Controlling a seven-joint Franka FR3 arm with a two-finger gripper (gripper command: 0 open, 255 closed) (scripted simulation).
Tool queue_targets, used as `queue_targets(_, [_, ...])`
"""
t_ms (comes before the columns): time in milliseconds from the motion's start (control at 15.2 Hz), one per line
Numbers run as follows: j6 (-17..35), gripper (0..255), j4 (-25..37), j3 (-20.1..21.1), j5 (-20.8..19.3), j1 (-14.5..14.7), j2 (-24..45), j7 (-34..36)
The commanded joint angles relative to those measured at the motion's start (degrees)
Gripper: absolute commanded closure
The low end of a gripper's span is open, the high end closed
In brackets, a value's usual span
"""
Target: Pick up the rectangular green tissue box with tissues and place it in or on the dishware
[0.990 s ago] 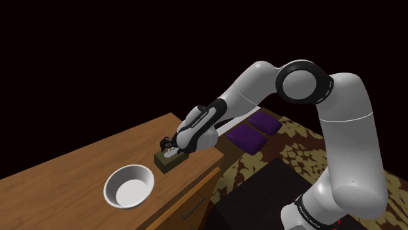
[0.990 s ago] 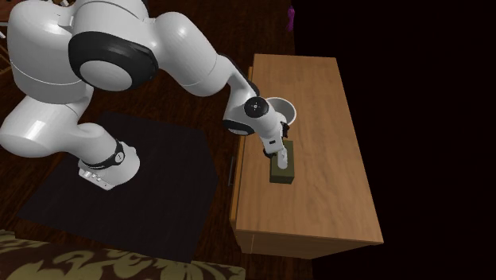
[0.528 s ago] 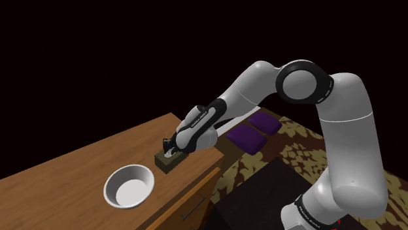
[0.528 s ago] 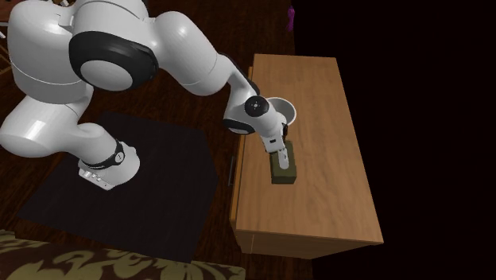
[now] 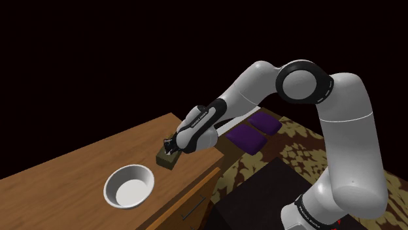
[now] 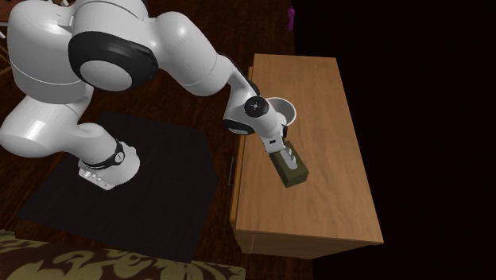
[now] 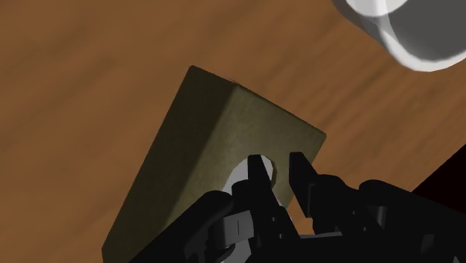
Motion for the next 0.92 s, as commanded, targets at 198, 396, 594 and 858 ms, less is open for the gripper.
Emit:
queue_targets(198, [-2.1,255,-1.2,-0.8,0.1,0.7,-3.1,0.7])
queue_targets(396, [-3.7,255,-2.0,-1.4,0.2,1.2,-5.5,1.3])
queue_targets(594, [-5.3,255,-2.7,-2.1,0.1,1.8,-7.8,2.0])
queue_targets(858, [-7.6,255,-3.5,-3.1,-0.2,2.6,-10.8,2.9])
